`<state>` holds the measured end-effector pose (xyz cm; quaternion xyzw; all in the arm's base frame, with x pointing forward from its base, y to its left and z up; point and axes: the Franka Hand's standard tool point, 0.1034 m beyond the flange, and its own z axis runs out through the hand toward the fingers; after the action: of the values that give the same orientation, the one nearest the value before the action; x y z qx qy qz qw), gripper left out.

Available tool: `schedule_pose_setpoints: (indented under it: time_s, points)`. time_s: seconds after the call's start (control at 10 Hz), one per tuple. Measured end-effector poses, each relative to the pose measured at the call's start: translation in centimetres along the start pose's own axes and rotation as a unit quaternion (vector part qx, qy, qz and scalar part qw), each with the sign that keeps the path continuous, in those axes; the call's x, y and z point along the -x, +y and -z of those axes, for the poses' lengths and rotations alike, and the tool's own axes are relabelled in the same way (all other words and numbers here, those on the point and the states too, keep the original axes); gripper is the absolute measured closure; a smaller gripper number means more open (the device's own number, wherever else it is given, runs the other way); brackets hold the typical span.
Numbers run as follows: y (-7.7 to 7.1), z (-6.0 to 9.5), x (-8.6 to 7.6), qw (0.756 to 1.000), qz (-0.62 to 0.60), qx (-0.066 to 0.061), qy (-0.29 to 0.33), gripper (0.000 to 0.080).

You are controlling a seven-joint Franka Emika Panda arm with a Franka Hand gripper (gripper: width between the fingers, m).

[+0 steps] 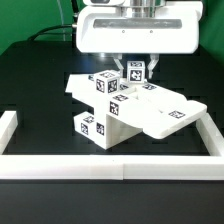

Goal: Assemble chair

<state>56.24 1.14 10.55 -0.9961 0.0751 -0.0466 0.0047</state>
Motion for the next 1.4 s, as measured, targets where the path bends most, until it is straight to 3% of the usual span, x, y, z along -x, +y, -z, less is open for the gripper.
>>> schedule_pose_setpoints:
  time_s: [0.7,1.0,1.4]
  points:
    - [-0.05,-0.02,0.03,0.973,-0.231,-0.012,-0.003,0.0528]
    - [-0.16,0.00,0.02,0.941,-0.338,-0.015,-0.005,0.0528]
    - [-0.46,0.00,-0.01,0.876,-0.481,-0.020,-0.015,0.0528]
